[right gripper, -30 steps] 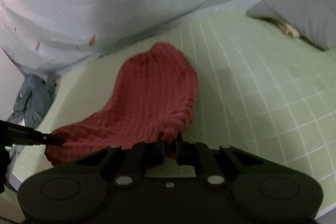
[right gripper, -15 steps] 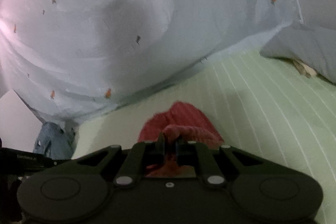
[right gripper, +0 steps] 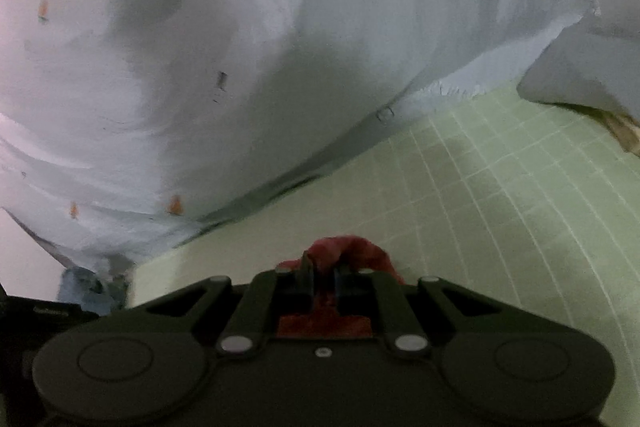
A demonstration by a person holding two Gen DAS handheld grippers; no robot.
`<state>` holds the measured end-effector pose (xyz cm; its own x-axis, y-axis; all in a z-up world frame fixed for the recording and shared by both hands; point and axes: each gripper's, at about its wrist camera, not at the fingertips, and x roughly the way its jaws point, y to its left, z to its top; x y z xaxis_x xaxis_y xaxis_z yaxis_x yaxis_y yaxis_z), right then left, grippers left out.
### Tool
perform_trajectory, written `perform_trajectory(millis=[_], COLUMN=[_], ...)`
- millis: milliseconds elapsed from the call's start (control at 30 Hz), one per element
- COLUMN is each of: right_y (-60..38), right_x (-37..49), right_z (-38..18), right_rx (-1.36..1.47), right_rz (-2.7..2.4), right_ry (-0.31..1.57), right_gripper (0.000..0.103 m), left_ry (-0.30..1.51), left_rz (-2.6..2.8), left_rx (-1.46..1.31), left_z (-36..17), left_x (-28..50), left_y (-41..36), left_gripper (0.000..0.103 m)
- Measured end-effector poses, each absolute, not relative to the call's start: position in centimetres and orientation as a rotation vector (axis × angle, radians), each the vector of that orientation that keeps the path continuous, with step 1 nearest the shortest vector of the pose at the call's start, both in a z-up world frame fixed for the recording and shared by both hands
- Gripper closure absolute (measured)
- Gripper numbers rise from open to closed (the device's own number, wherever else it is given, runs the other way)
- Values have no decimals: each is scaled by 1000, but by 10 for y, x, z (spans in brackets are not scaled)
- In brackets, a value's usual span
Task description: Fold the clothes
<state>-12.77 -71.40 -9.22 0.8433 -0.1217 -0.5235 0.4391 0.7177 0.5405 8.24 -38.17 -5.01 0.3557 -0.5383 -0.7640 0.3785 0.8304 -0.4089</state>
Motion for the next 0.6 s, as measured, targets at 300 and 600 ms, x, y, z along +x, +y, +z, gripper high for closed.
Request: perform_trajectory(millis=[300, 600], right_y=[-782, -754], right_x=[-48, -67], right_z=[-146, -169], right_rx=[714, 623], right_rz=[-514, -486], right_ry=[643, 740], right_gripper=[47, 24], left_ry=[1146, 1146], left_rz=[-301, -413], left_rx=[-272, -182], left_z=[-116, -131], left_x=[164, 124], left_y=[-399, -393], left_gripper=[60, 31])
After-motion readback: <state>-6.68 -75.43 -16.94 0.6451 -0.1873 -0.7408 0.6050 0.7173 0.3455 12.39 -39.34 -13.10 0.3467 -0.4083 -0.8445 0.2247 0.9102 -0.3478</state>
